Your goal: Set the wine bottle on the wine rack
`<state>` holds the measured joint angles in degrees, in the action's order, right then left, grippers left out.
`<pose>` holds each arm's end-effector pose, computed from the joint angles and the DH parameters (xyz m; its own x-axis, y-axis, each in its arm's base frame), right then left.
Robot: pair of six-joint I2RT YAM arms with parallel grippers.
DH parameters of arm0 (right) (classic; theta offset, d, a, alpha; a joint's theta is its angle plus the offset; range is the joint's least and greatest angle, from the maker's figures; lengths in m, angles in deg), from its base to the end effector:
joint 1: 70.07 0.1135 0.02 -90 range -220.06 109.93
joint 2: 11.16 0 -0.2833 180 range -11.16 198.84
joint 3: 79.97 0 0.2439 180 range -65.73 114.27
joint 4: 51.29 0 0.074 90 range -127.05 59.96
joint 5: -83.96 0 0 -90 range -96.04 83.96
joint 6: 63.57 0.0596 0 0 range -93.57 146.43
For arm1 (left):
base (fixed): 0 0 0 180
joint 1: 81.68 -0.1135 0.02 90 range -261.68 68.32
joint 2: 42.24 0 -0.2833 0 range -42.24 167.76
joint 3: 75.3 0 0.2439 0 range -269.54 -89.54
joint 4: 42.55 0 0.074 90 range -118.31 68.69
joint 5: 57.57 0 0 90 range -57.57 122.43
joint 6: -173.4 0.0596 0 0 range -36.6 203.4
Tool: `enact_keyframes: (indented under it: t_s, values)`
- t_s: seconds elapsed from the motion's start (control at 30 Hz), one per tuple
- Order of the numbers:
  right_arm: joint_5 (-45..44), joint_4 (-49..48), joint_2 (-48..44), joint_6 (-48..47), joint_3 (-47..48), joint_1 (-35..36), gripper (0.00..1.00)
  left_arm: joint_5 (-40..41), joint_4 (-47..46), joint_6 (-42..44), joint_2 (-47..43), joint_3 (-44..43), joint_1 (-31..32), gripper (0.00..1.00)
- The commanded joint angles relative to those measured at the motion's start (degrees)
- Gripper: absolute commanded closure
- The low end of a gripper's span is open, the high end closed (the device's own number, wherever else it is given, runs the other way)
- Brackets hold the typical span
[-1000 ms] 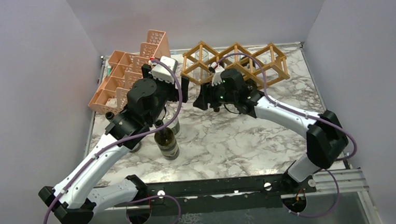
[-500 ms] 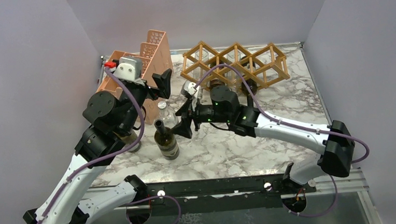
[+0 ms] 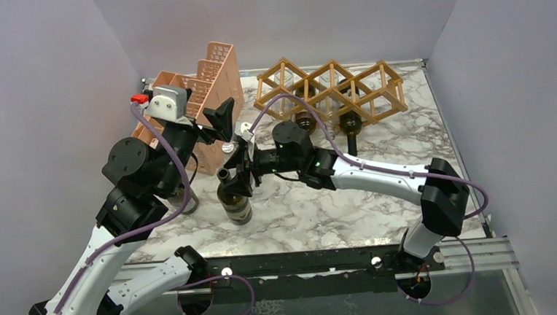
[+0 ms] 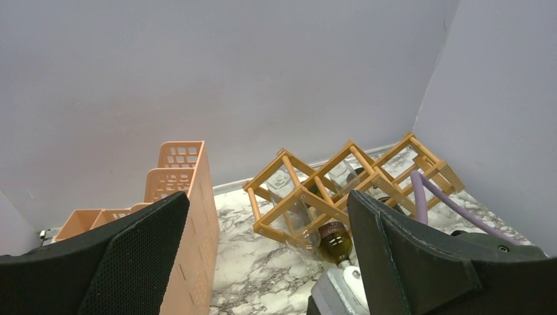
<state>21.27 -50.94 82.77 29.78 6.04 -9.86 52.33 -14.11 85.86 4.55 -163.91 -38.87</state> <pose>0.1783 0.3665 0.3443 -0.1296 -0.1218 -0.9841 -0.9908 0.0546 0.1237 0.1123 -0.0764 0.5127 0.1866 -0.1178 -0.9753 0.3884 0.9207 -0.0369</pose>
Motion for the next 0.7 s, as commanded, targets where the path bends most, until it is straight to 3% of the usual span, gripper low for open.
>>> enact_keyframes:
  t_s: [0.0, 0.23, 0.5, 0.67]
  values:
    - [4.61, -4.22, 1.94, -0.62, 2.66, 1.26, 0.30, -0.03, -0.37, 0.35, -0.54, 0.10, -0.28, 0.04]
    - [4.53, -5.82, 2.69, -1.45, 2.04, 1.78, 0.44, -0.20, 0.24, 0.05, -0.49, 0.34, -0.27, 0.04]
    - [0.33, -6.41, 0.45, -1.68, 0.33, 2.10, 0.73, -0.39, 0.32, -0.54, -0.55, 1.13, -0.27, 0.04]
    - [-3.64, -5.60, -3.45, -2.63, -2.02, 2.21, 0.81, -1.06, 0.48, -0.55, -0.55, 1.61, -0.29, 0.04]
